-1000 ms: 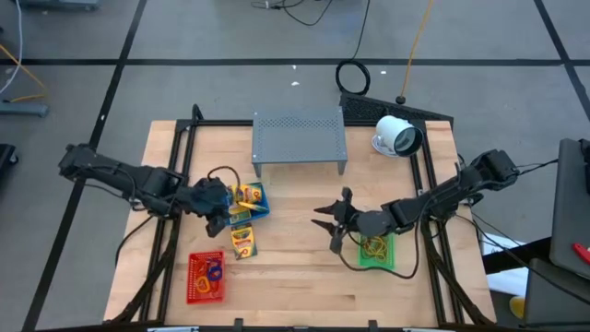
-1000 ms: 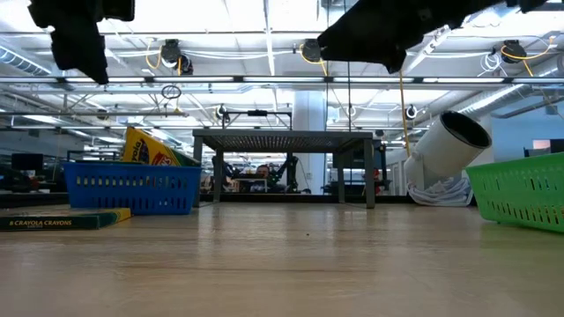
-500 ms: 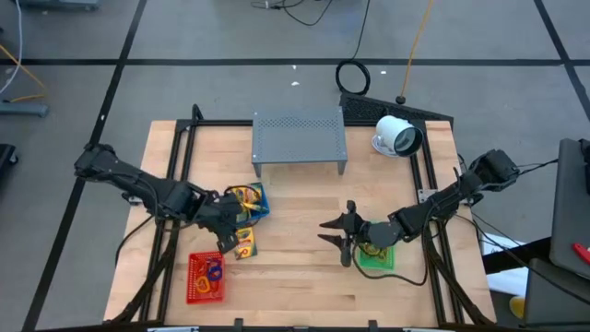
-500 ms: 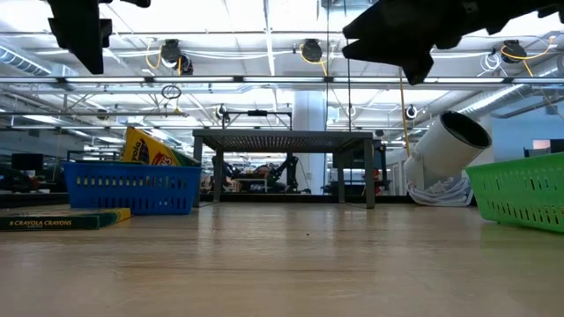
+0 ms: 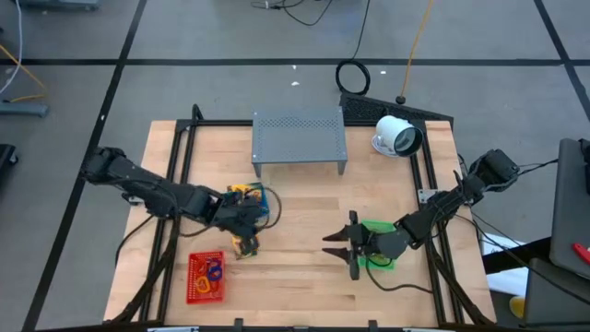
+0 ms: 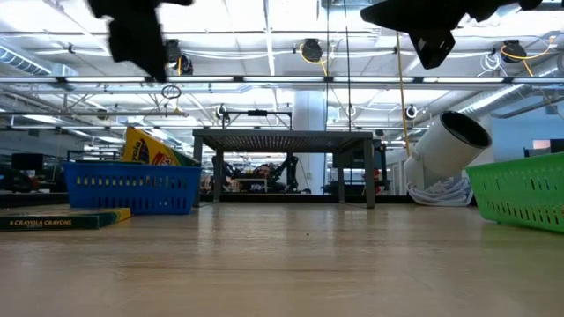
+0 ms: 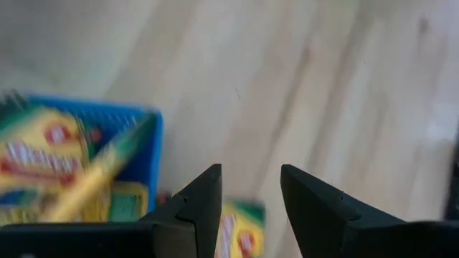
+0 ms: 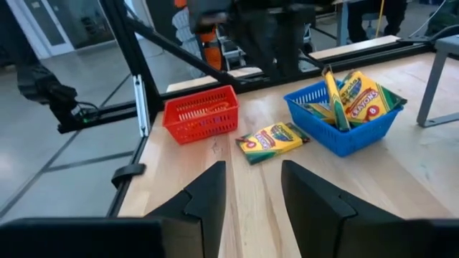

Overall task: Pick & Place Office Desk Supplies
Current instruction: Adjust the blue bin, then put the yellow crayon box into the blue bin

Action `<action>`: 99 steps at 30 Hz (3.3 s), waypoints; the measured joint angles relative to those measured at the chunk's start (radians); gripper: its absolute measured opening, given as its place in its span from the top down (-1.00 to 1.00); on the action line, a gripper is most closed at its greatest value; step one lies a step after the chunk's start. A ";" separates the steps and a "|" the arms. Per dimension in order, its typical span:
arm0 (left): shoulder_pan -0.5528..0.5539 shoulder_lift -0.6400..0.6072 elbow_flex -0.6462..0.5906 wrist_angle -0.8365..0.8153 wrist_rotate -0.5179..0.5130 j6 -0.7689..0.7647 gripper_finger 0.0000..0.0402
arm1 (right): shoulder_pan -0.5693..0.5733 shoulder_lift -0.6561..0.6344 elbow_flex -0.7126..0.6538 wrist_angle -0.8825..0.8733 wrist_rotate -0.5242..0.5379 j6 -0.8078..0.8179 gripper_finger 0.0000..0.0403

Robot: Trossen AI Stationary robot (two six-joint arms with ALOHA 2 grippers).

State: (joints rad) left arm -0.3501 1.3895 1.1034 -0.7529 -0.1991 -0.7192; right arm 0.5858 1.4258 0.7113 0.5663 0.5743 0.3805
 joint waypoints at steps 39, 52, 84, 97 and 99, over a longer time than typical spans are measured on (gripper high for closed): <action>0.263 0.375 0.000 0.133 -0.062 0.452 0.24 | 0.005 0.000 0.000 0.035 -0.003 -0.001 0.50; 0.264 0.375 0.000 -0.057 -0.064 0.444 0.24 | 0.005 0.000 0.000 0.035 -0.003 0.000 0.50; 0.207 0.280 0.115 -0.264 -0.004 0.278 0.24 | 0.005 0.000 0.001 0.028 -0.003 0.003 0.50; 0.043 0.275 0.266 -0.587 0.118 -0.025 0.24 | 0.047 0.000 0.001 0.027 -0.001 0.002 0.50; 0.031 0.275 0.251 -0.607 0.144 -0.062 0.24 | 0.050 0.000 0.001 0.027 -0.001 0.001 0.50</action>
State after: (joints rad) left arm -0.3191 1.6650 1.3543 -1.3596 -0.0555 -0.7809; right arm 0.6357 1.4258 0.7124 0.5938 0.5735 0.3819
